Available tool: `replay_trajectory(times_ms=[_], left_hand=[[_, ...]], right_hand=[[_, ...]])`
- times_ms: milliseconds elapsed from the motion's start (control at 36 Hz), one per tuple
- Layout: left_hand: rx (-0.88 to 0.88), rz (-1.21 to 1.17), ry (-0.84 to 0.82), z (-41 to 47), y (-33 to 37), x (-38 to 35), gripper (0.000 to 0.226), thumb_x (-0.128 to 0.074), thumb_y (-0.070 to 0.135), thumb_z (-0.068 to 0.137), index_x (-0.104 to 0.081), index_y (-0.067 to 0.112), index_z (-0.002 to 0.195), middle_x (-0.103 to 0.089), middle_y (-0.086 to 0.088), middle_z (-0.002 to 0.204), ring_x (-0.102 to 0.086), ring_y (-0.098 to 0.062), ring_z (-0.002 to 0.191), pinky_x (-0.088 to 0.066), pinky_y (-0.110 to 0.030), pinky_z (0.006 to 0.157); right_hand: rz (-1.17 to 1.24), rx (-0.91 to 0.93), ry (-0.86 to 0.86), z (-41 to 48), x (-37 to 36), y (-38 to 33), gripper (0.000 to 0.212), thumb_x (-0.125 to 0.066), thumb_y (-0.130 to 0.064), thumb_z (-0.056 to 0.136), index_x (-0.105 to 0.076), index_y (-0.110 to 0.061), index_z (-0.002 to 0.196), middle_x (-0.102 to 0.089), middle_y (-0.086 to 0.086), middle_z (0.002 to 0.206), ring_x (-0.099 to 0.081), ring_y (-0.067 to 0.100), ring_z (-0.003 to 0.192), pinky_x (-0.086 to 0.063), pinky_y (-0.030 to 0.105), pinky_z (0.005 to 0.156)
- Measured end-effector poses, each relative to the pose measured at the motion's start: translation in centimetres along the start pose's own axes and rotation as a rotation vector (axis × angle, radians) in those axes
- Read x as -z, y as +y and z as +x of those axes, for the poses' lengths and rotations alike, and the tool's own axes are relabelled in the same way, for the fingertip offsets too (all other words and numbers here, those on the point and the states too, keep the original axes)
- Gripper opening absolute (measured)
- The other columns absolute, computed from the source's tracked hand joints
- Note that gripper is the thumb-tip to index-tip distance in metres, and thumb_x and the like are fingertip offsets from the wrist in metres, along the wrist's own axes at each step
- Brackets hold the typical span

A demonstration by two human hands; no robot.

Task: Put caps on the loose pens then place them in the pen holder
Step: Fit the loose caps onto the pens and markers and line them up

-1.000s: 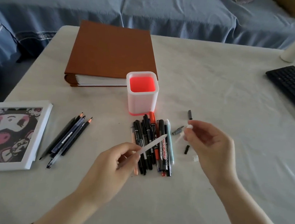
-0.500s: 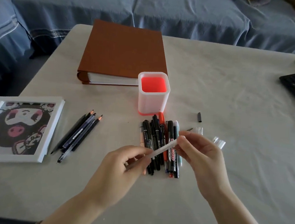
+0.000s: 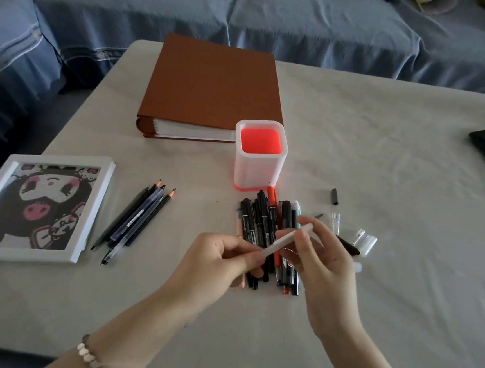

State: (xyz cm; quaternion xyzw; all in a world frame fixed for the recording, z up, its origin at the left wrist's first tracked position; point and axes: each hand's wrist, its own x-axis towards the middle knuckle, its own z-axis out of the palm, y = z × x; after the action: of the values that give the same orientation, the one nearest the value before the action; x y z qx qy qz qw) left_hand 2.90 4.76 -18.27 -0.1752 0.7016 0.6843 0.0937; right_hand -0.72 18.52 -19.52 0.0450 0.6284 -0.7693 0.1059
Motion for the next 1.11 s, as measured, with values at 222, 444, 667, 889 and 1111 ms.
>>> replay_trajectory(times_ms=[222,444,667,889,1111], left_hand=[[-0.321,0.705,0.275,2.1,-2.3,3.2,0.028,-0.051,0.029,0.09,-0.065,0.007,0.081,-0.067,-0.008,0.077,-0.06,-0.021,0.068,-0.046,-0.035,0.064],[-0.213,1.129,0.53,3.9,-5.9,9.5,0.027,-0.06,-0.006,0.074,-0.062,-0.003,0.101,-0.064,-0.023,0.096,-0.06,-0.043,0.087,-0.051,-0.049,0.069],[-0.175,1.266,0.484,4.2,-6.8,9.5,0.013,-0.069,-0.009,0.065,-0.063,-0.001,0.073,-0.061,-0.018,0.076,-0.056,-0.04,0.069,-0.048,-0.043,0.058],[-0.139,1.277,0.438,4.3,-6.1,8.4,0.017,-0.074,-0.007,0.062,-0.06,0.001,0.066,-0.058,-0.018,0.063,-0.056,-0.039,0.061,-0.047,-0.041,0.053],[-0.319,0.79,0.371,2.7,-3.5,3.9,0.013,-0.052,0.01,0.087,-0.057,0.006,0.098,-0.06,-0.007,0.092,-0.058,-0.027,0.081,-0.047,-0.038,0.071]], right_hand=[[-0.043,-0.053,0.001,1.6,-0.5,0.0,0.038,-0.05,-0.002,0.089,-0.049,-0.023,0.121,-0.067,0.001,0.067,-0.066,0.011,0.061,-0.055,0.019,0.062],[-0.74,0.175,0.054,5.1,0.7,1.0,0.018,-0.059,-0.015,0.086,-0.06,-0.022,0.103,-0.065,-0.004,0.071,-0.058,0.018,0.059,-0.043,0.012,0.053],[-1.193,0.296,-0.143,5.5,-1.3,3.6,0.029,-0.052,-0.007,0.087,-0.059,-0.004,0.114,-0.051,0.006,0.117,-0.053,0.021,0.104,-0.037,0.017,0.084],[-1.287,0.355,-0.253,4.2,-0.6,3.8,0.029,-0.053,-0.013,0.088,-0.061,-0.007,0.115,-0.05,0.005,0.119,-0.045,0.02,0.115,-0.027,0.013,0.09],[-1.199,0.21,-0.13,4.6,5.2,1.1,0.018,-0.058,-0.011,0.084,-0.069,-0.016,0.099,-0.061,-0.005,0.093,-0.056,0.012,0.084,-0.039,0.019,0.075]])
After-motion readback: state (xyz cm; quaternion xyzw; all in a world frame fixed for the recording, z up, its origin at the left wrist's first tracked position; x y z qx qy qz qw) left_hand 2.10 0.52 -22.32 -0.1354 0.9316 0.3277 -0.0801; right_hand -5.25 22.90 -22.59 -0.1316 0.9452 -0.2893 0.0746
